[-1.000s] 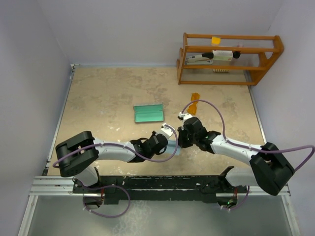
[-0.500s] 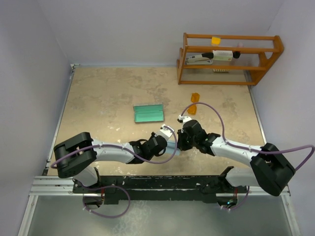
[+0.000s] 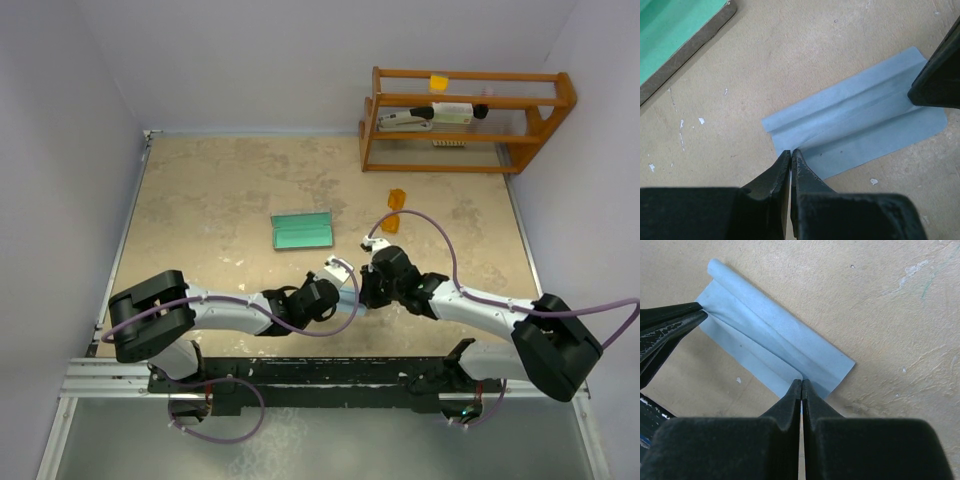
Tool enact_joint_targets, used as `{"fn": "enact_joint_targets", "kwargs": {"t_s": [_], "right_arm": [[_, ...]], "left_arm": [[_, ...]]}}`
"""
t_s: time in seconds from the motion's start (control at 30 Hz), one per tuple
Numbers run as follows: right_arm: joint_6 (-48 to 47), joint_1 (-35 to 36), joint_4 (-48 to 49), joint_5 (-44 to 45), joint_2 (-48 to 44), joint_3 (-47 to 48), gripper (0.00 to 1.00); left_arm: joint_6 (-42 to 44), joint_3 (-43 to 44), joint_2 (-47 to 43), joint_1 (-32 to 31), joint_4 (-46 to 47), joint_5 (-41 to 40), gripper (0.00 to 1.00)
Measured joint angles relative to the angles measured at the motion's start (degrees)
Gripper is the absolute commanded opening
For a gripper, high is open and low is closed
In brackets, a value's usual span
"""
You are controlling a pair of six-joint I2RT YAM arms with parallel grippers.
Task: Organize the sunglasses
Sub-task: Fold the glasses cleaning cloth at the center of the board.
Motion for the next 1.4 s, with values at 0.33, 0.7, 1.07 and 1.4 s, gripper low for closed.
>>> {"fn": "enact_joint_targets", "kwargs": {"t_s": [0.33, 0.7, 1.07, 1.4], "right_arm": [[0.52, 0.37, 0.00, 0.11, -0.72, -0.42, 0.00], [0.98, 0.63, 0.04, 0.17, -0.76, -1.27, 0.00], [1.25, 0.90, 0.04, 0.17, -0.76, -1.29, 0.00], [1.36, 1.01, 0.07, 0.17, -0.76, -1.31, 0.00]], "left_arm": [[-0.44, 0.00, -0.04, -0.57, -0.02, -0.59, 0.00], [-1.07, -0.74, -0.55, -1.20, 0.00, -0.66, 0.00], [-1.49, -0.92, -0.61, -1.33, -0.02, -0.81, 0.00], [-1.55, -0.94, -0.61, -1.33, 0.02, -1.03, 0.00]]}}
